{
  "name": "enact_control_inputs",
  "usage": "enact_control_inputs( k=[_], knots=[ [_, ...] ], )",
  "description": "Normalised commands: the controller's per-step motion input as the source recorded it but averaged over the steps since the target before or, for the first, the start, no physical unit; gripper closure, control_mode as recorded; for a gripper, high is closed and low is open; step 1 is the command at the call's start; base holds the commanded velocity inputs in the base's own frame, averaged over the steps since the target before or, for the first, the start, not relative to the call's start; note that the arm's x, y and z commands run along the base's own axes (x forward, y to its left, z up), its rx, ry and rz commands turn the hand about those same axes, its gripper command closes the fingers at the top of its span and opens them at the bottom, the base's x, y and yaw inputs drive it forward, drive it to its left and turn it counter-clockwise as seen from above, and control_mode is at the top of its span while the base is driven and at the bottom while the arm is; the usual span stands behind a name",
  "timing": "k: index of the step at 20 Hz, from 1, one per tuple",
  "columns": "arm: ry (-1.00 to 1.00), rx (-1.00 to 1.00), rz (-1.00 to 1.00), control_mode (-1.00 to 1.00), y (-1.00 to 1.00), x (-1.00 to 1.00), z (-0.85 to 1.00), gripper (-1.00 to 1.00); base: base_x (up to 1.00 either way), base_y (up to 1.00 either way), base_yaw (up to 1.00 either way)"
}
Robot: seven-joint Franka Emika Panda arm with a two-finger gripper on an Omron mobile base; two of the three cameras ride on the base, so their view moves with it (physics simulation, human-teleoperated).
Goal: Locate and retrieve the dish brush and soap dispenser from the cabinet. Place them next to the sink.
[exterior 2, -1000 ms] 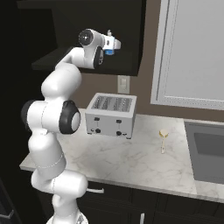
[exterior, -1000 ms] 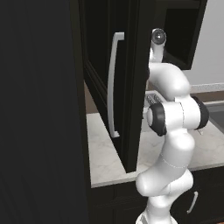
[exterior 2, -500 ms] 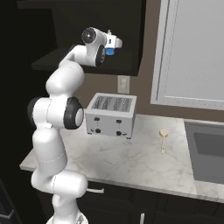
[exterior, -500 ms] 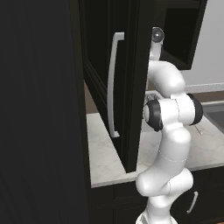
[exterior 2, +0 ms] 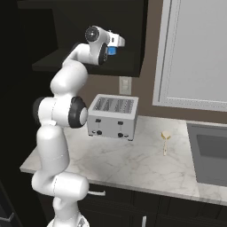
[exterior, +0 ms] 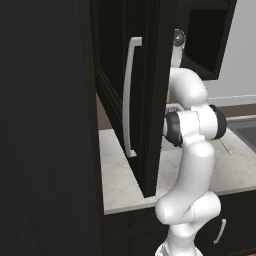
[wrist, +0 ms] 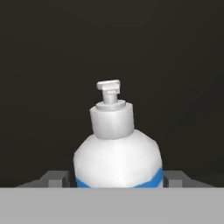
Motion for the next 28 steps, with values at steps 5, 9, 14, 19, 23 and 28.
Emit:
enact_control_inputs(
  k=[5,9,14,19,23,28],
  knots=[
    [-0.01,0.01,0.0,-1.0,0.0,0.15,-0.15,1.0,0.0,0.0,0.0],
    [-0.02,0.0,0.0,-1.0,0.0,-0.04,0.0,1.0,0.0,0.0,0.0],
    [-0.09,0.0,0.0,-1.0,0.0,-0.29,0.06,1.0,0.0,0.0,0.0],
    [-0.12,0.01,0.0,-1.0,0.0,-0.39,0.14,1.0,0.0,0.0,0.0],
    [-0.1,0.06,0.0,-1.0,0.0,-0.29,0.08,1.0,0.0,0.0,0.0],
    [-0.11,0.06,0.0,-1.0,0.04,-0.52,0.33,1.0,0.0,0.0,0.0]
  ],
)
